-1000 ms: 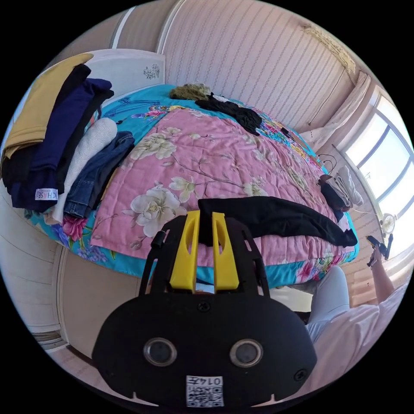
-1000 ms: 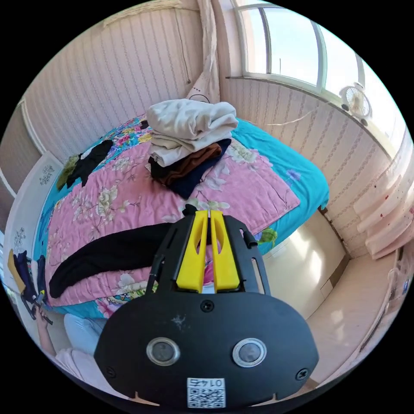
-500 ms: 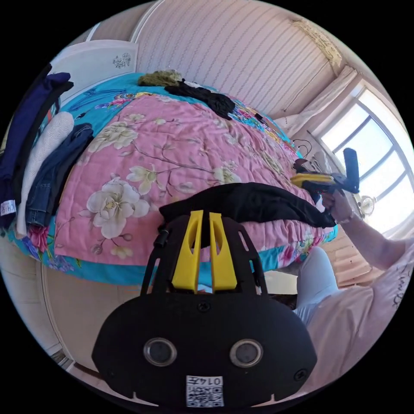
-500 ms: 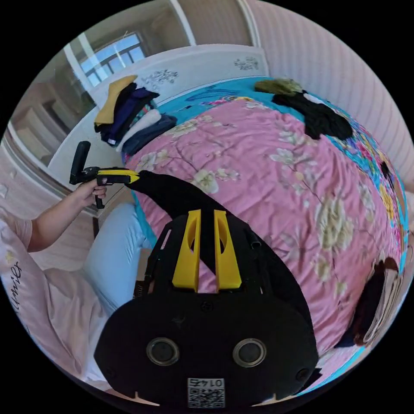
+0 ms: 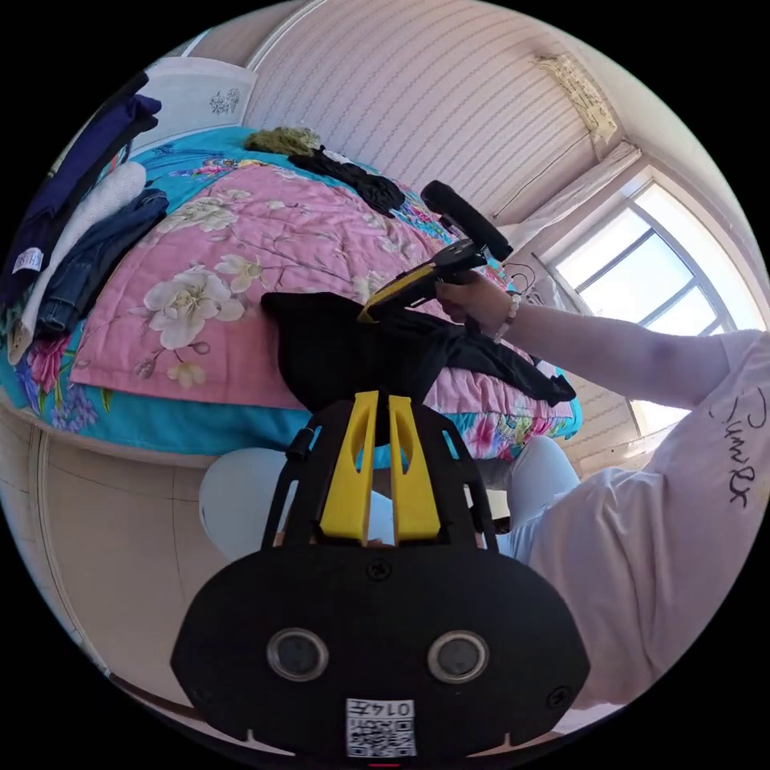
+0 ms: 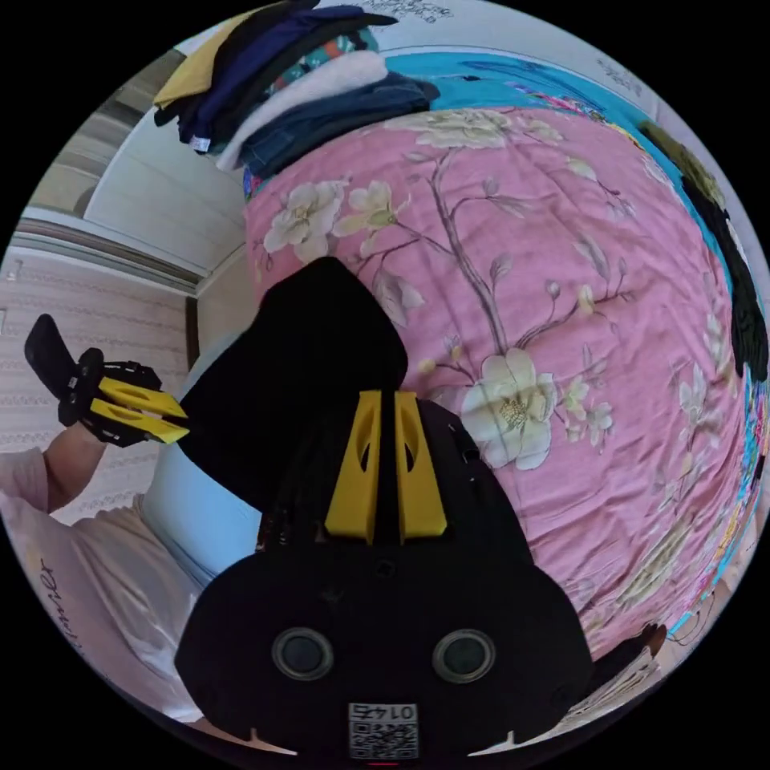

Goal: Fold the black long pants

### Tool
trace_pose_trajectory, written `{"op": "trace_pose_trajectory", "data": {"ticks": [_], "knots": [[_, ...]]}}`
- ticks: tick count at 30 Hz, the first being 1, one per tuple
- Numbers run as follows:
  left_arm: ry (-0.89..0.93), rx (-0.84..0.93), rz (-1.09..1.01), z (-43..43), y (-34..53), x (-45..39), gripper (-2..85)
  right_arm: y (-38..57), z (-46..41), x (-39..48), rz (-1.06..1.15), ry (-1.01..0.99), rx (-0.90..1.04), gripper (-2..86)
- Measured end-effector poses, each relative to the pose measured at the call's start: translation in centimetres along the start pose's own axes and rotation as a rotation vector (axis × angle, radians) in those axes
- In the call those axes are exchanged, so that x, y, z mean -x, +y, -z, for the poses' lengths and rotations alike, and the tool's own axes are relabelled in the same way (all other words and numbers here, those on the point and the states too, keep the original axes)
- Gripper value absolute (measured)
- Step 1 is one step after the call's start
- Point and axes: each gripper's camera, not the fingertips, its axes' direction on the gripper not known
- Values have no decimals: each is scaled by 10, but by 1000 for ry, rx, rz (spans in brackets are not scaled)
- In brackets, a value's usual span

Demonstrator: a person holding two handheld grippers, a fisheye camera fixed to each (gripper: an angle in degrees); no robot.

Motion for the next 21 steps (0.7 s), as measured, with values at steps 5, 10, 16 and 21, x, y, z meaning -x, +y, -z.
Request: {"op": "trace_pose_trajectory", "data": {"ticks": [5,10,16,21], "knots": [[182,-135,-314,25,-21,-99,-3,111,139,-35,-153,-43,-417,14],[593,-399,-627,36,-84,-230,-6,263,295,0,-265,277,-805,13],[660,-784,-596,150,-171,-215,-7,205,467,63,21,435,-845,13],[-42,-646,-420,150,-121,-103,-5,39,370,8,130,246,-537,13]]}}
